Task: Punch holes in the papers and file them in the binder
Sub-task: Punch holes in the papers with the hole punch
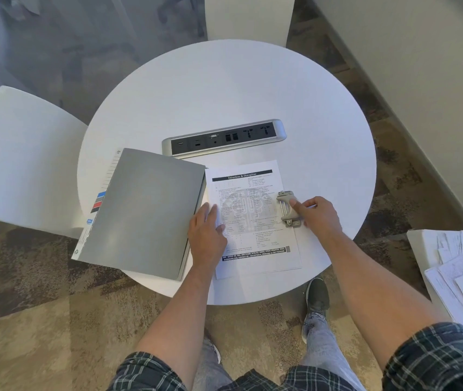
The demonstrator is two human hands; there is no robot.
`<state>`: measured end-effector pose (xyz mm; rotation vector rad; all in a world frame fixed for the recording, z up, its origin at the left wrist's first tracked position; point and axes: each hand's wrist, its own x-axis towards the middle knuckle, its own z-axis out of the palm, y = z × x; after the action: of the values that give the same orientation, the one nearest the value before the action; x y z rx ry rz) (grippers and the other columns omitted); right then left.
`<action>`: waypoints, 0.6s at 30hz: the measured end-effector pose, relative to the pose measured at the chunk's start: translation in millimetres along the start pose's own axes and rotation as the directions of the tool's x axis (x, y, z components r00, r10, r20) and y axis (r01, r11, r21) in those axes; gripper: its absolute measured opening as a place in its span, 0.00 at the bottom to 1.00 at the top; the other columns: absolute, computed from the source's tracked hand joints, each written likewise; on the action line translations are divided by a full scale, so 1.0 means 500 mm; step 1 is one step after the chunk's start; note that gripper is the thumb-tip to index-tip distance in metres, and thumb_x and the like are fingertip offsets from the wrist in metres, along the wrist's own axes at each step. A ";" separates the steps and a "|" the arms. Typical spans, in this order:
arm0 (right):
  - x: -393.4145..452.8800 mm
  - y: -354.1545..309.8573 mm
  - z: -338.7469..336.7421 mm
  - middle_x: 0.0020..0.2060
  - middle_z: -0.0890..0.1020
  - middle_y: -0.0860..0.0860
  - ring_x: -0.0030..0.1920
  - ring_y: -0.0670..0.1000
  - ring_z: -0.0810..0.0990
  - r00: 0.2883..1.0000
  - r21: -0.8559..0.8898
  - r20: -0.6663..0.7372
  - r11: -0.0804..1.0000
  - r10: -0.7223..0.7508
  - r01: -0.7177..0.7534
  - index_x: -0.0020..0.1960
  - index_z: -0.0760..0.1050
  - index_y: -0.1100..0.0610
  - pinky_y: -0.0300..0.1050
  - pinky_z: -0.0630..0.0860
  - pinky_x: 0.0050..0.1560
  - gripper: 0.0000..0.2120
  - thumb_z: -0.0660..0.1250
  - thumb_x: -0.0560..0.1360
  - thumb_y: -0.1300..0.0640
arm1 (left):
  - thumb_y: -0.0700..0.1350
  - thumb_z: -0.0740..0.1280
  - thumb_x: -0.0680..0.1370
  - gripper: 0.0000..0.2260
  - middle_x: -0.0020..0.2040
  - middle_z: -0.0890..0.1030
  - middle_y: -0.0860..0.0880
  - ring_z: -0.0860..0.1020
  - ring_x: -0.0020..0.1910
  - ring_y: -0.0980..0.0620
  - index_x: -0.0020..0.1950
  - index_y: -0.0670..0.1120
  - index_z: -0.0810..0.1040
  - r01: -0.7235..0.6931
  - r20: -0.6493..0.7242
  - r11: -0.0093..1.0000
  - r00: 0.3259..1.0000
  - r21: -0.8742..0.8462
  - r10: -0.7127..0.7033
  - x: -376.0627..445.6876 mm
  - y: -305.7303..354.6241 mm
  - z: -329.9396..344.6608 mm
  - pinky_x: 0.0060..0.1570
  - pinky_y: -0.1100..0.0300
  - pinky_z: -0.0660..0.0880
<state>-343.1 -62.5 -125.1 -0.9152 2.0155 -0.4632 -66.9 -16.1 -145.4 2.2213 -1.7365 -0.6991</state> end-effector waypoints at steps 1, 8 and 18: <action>0.004 0.002 -0.003 0.41 0.85 0.48 0.42 0.51 0.82 1.000 0.010 0.011 1.000 0.002 -0.002 0.46 0.76 0.50 0.48 0.74 0.42 0.27 0.71 0.67 0.26 | 0.45 0.66 0.82 0.26 0.81 0.63 0.50 0.60 0.79 0.46 0.80 0.48 0.65 -0.016 0.012 0.999 1.000 0.029 0.016 0.000 -0.003 0.001 0.76 0.52 0.60; 0.015 0.008 -0.008 0.34 0.83 0.50 0.35 0.50 0.79 0.999 0.048 0.048 0.999 -0.001 -0.001 0.46 0.79 0.56 0.48 0.72 0.40 0.30 0.73 0.67 0.28 | 0.48 0.60 0.85 0.26 0.84 0.56 0.51 0.58 0.80 0.47 0.83 0.51 0.59 -0.091 0.100 0.993 0.992 0.079 0.083 -0.002 -0.025 -0.010 0.77 0.51 0.58; 0.008 -0.002 -0.018 0.33 0.80 0.51 0.30 0.48 0.75 0.995 0.097 0.095 0.995 -0.009 -0.001 0.51 0.79 0.64 0.43 0.68 0.35 0.31 0.76 0.71 0.35 | 0.69 0.68 0.74 0.43 0.84 0.55 0.51 0.60 0.77 0.44 0.83 0.52 0.58 -0.137 0.235 0.971 0.968 0.196 0.089 0.016 -0.020 -0.051 0.74 0.48 0.63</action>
<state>-351.4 -66.1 -121.7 -0.8660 1.8883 -0.5055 -44.3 -23.7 -130.0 2.2253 -2.1211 -0.8006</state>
